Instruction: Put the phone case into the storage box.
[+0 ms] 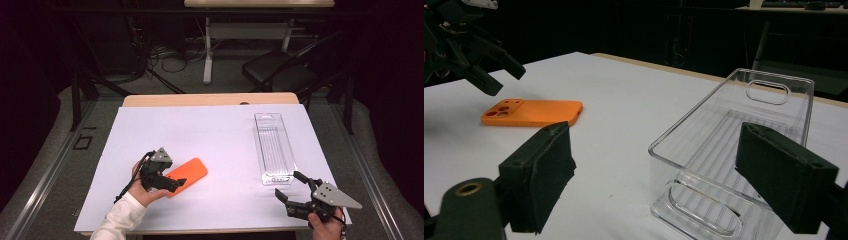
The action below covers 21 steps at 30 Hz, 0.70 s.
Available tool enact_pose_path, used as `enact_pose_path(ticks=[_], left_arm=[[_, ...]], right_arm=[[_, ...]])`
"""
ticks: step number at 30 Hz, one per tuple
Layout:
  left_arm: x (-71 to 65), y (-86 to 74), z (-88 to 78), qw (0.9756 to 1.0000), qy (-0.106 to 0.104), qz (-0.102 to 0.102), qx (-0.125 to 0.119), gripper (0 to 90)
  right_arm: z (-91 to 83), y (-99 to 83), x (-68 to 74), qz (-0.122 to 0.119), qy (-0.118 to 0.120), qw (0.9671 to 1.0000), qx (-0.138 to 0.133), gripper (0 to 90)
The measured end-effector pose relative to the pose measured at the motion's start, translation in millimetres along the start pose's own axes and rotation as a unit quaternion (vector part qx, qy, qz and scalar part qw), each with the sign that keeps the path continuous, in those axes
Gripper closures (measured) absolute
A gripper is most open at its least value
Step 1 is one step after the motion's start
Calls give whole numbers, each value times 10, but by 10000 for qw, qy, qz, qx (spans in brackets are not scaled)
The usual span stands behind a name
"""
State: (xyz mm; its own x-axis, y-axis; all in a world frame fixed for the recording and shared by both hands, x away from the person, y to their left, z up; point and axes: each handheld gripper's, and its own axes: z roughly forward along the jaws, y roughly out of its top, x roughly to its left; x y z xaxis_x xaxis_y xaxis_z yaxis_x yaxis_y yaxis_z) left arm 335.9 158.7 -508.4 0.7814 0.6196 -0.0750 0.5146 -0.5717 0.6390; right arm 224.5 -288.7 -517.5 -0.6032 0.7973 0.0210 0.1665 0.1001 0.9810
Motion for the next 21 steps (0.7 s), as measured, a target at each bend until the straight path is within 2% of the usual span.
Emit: enact_pose_path(ticks=[5, 11, 18, 21], left_arm=[[-18, 55, 66, 9999, -7, 107, 55, 203], [3, 90, 102, 9999, 11, 114, 105, 203], [33, 106, 181, 9992, 28, 153, 381, 204], [60, 122, 236, 9979, 16, 195, 616, 203]], right_arm=[[-12, 2, -1, -5, -7, 10000, 1, 145], [-9, 0, 6, 1, -1, 10000, 21, 145], [-4, 1, 6, 9, 20, 10000, 83, 145], [5, 0, 12, -41, 18, 10000, 60, 145]])
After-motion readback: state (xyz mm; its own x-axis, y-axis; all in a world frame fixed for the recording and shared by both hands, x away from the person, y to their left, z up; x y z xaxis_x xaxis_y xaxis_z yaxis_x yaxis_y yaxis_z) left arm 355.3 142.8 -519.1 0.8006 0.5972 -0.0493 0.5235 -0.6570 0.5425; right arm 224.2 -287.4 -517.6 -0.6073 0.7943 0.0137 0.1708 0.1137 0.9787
